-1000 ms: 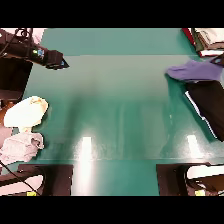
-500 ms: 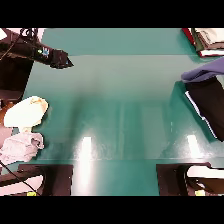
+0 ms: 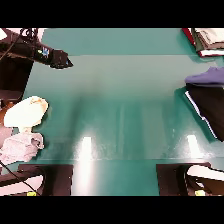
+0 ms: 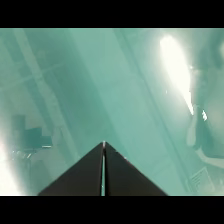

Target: Fold the shirts.

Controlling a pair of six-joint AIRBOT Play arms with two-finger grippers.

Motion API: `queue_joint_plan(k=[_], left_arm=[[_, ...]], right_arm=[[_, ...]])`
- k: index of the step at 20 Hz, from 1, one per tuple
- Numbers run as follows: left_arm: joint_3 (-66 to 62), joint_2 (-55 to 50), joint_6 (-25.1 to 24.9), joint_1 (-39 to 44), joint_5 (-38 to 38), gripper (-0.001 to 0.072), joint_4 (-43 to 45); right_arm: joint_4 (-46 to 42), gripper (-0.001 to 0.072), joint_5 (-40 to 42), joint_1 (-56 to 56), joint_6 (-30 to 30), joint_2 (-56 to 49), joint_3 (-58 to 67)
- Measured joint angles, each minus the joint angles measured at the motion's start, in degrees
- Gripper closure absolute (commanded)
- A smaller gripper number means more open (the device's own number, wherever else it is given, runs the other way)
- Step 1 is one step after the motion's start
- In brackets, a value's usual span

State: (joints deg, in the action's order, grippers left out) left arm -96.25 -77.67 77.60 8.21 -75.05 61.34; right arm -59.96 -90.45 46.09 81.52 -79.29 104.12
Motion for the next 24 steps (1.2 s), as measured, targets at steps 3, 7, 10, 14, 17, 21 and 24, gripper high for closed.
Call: queue_joint_plan(k=[3,7,10,14,17,21,24], left_arm=[[0.0,0.0,-0.85,0.0,-0.44,0.0682,0.0],[0.0,0.0,-1.53,0.0,-0.74,0.0682,0.0],[0.0,0.0,-2.36,0.0,-0.79,0.0682,0.0],[0.0,0.0,-2.86,0.0,-0.83,0.0682,0.0],[0.0,0.0,-2.95,0.0,-0.81,0.0682,0.0],[0.0,0.0,-2.91,0.0,-1.51,0.0682,-0.31],[0.0,0.0,-2.73,0.0,-1.38,0.0682,-0.42]], right_arm=[[-8.7,0.0688,-4.98,0.52,3.5,0.15,0.0],[-17.97,0.04,-10.69,0.74,6.03,0.15,-0.15],[-23.82,0.0185,-12.96,0.81,6.78,0.37,-0.26],[-27.19,0.019,-13.97,0.66,8.07,1.25,-0.26],[-22.01,0.019,-14.32,-1.81,9.51,1.7,-0.26],[-9.33,0.03,-14.36,-11.37,10.27,2.12,-0.26],[-4.5,0.065,-13.9,-22.86,10.4,2.21,-0.26]])
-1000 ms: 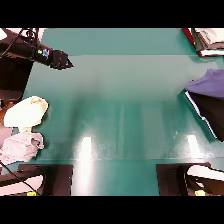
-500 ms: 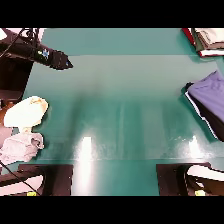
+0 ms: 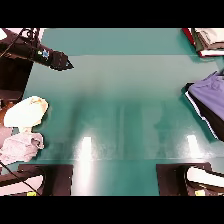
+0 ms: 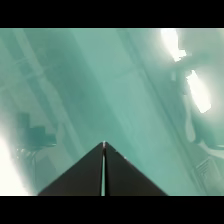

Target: Fold the shirts.

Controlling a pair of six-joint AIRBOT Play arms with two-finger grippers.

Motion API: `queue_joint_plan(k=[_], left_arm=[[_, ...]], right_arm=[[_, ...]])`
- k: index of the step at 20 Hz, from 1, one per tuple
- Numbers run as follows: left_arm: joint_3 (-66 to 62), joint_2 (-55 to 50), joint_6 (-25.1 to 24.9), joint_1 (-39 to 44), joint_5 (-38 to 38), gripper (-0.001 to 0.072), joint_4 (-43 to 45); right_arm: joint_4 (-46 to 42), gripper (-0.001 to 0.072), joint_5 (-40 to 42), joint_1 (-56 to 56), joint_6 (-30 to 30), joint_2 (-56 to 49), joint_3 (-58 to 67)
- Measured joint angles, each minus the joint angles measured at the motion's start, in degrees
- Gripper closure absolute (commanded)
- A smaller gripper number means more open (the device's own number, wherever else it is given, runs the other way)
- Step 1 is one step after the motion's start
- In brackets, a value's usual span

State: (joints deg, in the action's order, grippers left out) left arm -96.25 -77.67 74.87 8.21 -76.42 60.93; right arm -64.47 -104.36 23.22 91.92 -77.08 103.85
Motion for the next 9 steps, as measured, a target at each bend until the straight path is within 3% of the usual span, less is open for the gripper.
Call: queue_joint_plan(k=[1,9], left_arm=[[0.0,0.0,0.02,0.0,0.31,0.0682,-0.07],[0.0,0.0,0.2,0.0,1.09,0.0682,-0.2]], right_arm=[[0.83,0.069,0.5,-4.31,0.0,0.04,0.0],[2.6,0.069,7.96,-30.4,-1.73,0.07,0.0]])
